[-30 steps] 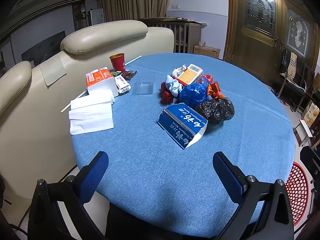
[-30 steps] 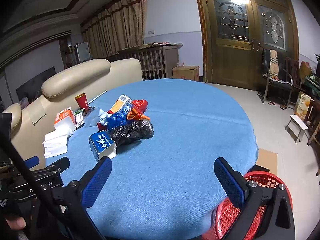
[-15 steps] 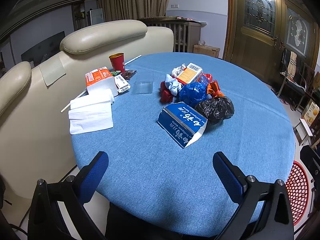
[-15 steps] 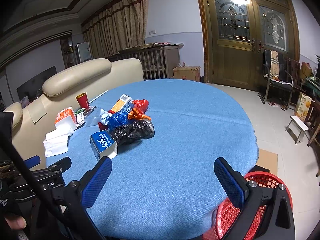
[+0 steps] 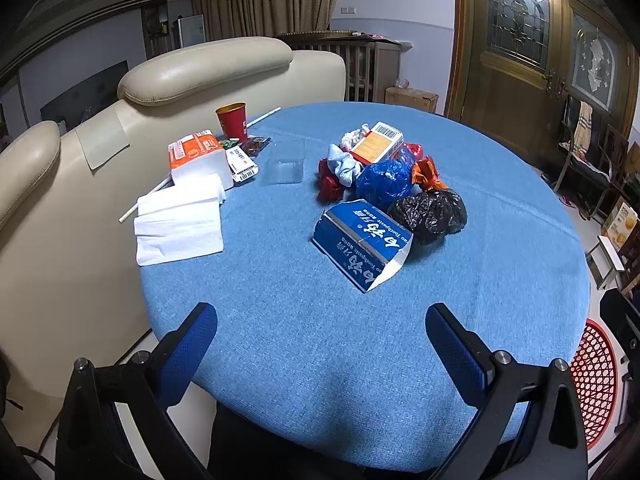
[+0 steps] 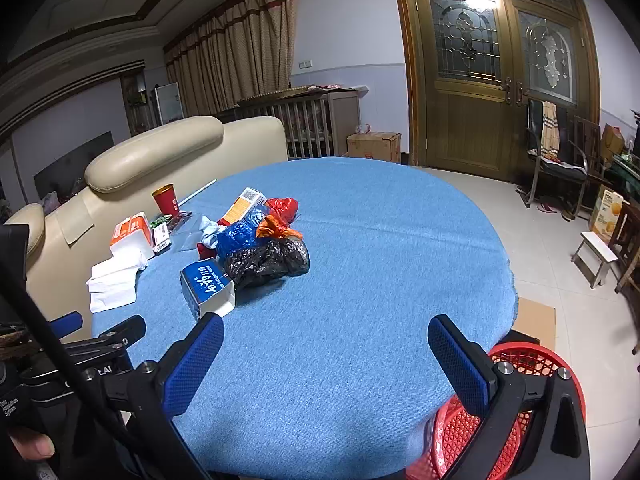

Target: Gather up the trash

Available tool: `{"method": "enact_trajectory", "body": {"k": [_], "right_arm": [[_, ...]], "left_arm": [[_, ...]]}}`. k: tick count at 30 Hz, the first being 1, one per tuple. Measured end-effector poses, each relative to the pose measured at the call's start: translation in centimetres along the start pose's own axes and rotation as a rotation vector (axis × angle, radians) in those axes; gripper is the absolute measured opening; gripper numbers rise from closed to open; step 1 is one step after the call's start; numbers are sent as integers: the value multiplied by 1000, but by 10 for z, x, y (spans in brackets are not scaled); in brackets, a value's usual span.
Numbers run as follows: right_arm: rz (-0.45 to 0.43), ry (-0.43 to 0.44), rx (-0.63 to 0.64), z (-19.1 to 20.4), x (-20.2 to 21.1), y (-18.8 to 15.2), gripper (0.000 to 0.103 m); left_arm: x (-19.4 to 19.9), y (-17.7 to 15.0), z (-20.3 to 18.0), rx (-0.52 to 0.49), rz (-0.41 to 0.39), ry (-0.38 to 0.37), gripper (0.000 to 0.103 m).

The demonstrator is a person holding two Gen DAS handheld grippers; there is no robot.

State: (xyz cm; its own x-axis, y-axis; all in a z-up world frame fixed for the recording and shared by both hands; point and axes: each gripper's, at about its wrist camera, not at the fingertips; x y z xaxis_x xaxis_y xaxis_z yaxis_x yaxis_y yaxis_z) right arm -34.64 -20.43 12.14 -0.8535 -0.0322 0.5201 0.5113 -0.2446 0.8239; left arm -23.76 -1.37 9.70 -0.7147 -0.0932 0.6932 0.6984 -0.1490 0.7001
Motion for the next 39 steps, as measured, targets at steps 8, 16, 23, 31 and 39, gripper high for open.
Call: {"method": "enact_trajectory", "body": {"k": [8, 16, 23, 31, 39], "right_arm": [[3, 0, 3, 0, 0, -1, 103], [6, 1, 3, -1, -1, -4, 103], [8, 3, 0, -2, -1, -6, 103], [7, 4, -1, -2, -1, -7, 103], [6, 5, 0, -1, -1, -8, 103]], "left_arm": [[-10, -2, 6, 26, 30, -2, 103], [-14, -5, 1, 16, 42, -2, 103], [-15, -5, 1, 16, 47, 2, 103], [-16, -5, 1, 17, 47, 3, 103], [-16, -5, 1, 13, 47, 7, 103]]}}
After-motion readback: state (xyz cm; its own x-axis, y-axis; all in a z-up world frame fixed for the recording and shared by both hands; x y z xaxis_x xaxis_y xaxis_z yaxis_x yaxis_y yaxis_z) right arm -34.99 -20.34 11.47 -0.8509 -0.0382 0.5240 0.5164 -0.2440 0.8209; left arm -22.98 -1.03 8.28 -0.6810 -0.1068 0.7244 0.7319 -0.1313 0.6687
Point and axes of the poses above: each gripper's, at about its wrist camera, not at the fingertips, and x roughly against the way its jaws point, z to its left, y to its top, and after that the axes turned 13 degrees about y, right-handed
